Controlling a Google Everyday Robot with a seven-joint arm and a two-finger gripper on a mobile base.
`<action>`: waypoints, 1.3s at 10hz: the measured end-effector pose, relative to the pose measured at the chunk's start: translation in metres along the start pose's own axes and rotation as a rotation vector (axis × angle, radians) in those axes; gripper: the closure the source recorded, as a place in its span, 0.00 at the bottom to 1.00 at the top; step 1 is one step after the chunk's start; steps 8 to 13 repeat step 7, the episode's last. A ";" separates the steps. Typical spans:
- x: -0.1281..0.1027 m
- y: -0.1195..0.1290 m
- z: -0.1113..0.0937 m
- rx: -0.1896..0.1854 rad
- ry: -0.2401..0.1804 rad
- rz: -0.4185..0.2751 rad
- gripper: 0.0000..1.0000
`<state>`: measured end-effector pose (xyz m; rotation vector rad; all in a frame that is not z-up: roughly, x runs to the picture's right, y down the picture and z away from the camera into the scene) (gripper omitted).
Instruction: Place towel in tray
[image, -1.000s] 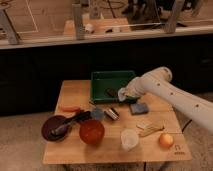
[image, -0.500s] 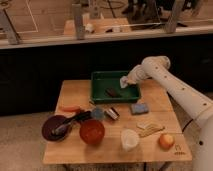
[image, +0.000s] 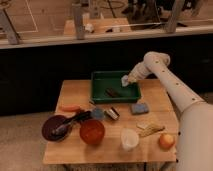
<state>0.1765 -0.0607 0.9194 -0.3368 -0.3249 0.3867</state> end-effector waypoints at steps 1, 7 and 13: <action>0.003 0.001 0.002 -0.005 0.000 0.004 0.22; 0.009 0.000 0.006 -0.011 0.007 0.070 0.22; 0.009 0.000 0.006 -0.011 0.007 0.070 0.22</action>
